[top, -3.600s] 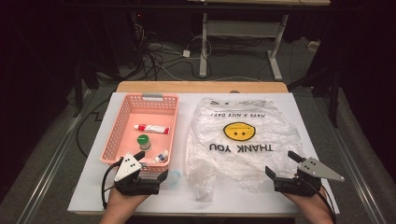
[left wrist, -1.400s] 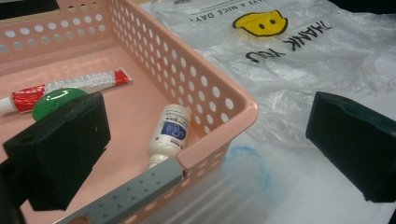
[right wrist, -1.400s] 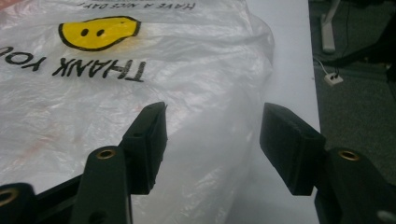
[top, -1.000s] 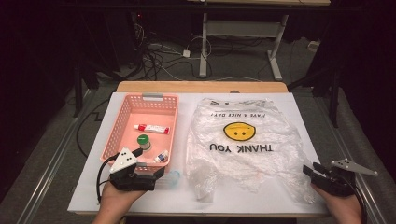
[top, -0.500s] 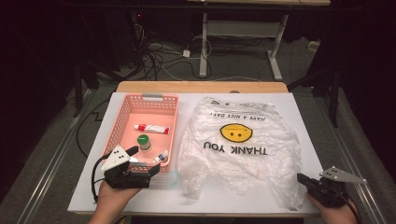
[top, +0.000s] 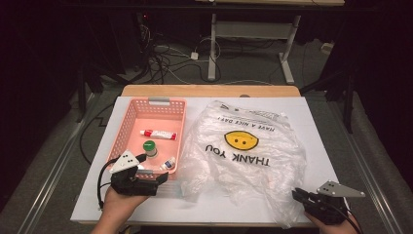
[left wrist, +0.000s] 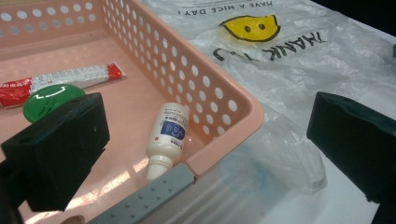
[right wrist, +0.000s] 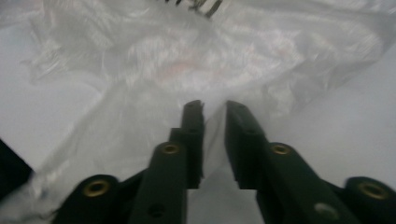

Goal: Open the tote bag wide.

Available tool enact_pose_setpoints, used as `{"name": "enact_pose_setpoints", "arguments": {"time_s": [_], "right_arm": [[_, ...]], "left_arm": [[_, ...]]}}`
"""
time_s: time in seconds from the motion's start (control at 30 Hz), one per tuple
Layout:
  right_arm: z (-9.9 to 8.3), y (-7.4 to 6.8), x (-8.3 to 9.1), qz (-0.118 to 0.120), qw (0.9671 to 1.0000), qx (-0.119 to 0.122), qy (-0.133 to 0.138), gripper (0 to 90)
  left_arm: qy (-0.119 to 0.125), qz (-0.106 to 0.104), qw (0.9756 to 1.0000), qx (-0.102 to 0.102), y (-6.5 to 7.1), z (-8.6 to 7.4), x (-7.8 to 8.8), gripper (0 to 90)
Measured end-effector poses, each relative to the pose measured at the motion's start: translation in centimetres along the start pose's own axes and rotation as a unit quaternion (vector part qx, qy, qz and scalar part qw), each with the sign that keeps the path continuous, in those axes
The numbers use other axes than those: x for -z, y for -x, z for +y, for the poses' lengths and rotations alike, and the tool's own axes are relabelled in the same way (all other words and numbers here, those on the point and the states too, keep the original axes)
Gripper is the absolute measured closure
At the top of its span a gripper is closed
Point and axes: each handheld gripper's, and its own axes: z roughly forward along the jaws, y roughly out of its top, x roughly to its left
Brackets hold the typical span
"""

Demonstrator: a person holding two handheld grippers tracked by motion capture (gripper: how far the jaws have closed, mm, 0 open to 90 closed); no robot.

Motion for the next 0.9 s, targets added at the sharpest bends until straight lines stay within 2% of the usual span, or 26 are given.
{"name": "enact_pose_setpoints", "arguments": {"time_s": [0.03, 0.07, 0.13, 0.23, 0.27, 0.3, 0.33, 0.4, 0.43, 0.47, 0.5, 0.57, 0.6, 0.63, 0.8, 0.87, 0.9], "right_arm": [[0.3, 0.3, 0.5, 0.000, 0.9998, -0.005, 0.017, 69.6], [0.5, 0.4, 0.8, -0.003, 0.9995, -0.012, 0.028, 66.5], [1.3, 0.9, 1.3, -0.016, 0.9985, -0.007, 0.052, 62.7], [3.2, 2.5, 1.1, -0.041, 0.9969, -0.003, 0.067, 63.1], [3.2, 2.5, 1.1, -0.041, 0.9969, -0.003, 0.067, 63.1], [4.7, 4.0, -0.1, -0.052, 0.9962, -0.008, 0.069, 63.7], [5.4, 4.7, -0.9, -0.062, 0.9961, -0.005, 0.062, 63.8], [6.4, 6.3, -2.5, -0.067, 0.9961, -0.011, 0.056, 63.7], [7.0, 7.2, -3.3, -0.071, 0.9957, -0.020, 0.055, 63.7], [7.0, 7.2, -3.3, -0.071, 0.9957, -0.020, 0.055, 63.7], [8.1, 9.1, -5.2, -0.075, 0.9945, -0.043, 0.059, 62.7], [9.1, 10.5, -6.8, -0.079, 0.9936, -0.055, 0.059, 62.7], [9.1, 10.5, -6.8, -0.079, 0.9936, -0.055, 0.059, 62.7], [10.1, 11.9, -8.5, -0.083, 0.9931, -0.066, 0.051, 60.6], [12.4, 14.2, -12.2, -0.083, 0.9928, -0.082, 0.028, 56.6], [12.8, 14.4, -12.8, -0.081, 0.9930, -0.082, 0.027, 56.1], [13.2, 14.6, -13.6, -0.084, 0.9932, -0.080, 0.017, 54.3]], "left_arm": [[0.024, 0.004, 0.9997, -0.007, 0.1, -0.1, 0.3, 0.0], [0.031, 0.010, 0.9994, -0.010, 0.2, -0.1, 0.5, 0.0], [0.036, 0.013, 0.9992, -0.009, 0.2, -0.2, 0.7, 0.0], [0.038, 0.019, 0.9991, -0.008, 0.2, -0.2, 0.8, 0.0], [0.037, 0.020, 0.9991, -0.009, 0.2, -0.3, 0.8, 0.0], [0.034, 0.020, 0.9992, -0.009, 0.2, -0.3, 0.8, 0.0], [0.032, 0.021, 0.9992, -0.009, 0.2, -0.4, 0.8, 0.0], [0.029, 0.021, 0.9993, -0.011, 0.3, -0.4, 0.7, 0.0], [0.026, 0.024, 0.9992, -0.016, 0.3, -0.5, 0.7, 0.0], [0.024, 0.027, 0.9992, -0.020, 0.4, -0.5, 0.7, 0.0], [0.020, 0.030, 0.9989, -0.029, 0.4, -0.6, 0.7, 0.0], [0.025, 0.033, 0.9987, -0.027, 0.4, -0.7, 0.9, 0.0], [0.025, 0.033, 0.9987, -0.027, 0.4, -0.7, 0.9, 0.0], [0.029, 0.035, 0.9987, -0.025, 0.5, -0.8, 1.0, 0.0], [0.026, 0.033, 0.9988, -0.023, 0.6, -0.9, 0.9, 0.0], [0.025, 0.035, 0.9988, -0.023, 0.7, -1.0, 0.9, 0.0], [0.024, 0.036, 0.9988, -0.024, 0.7, -1.0, 0.9, 0.0]]}}
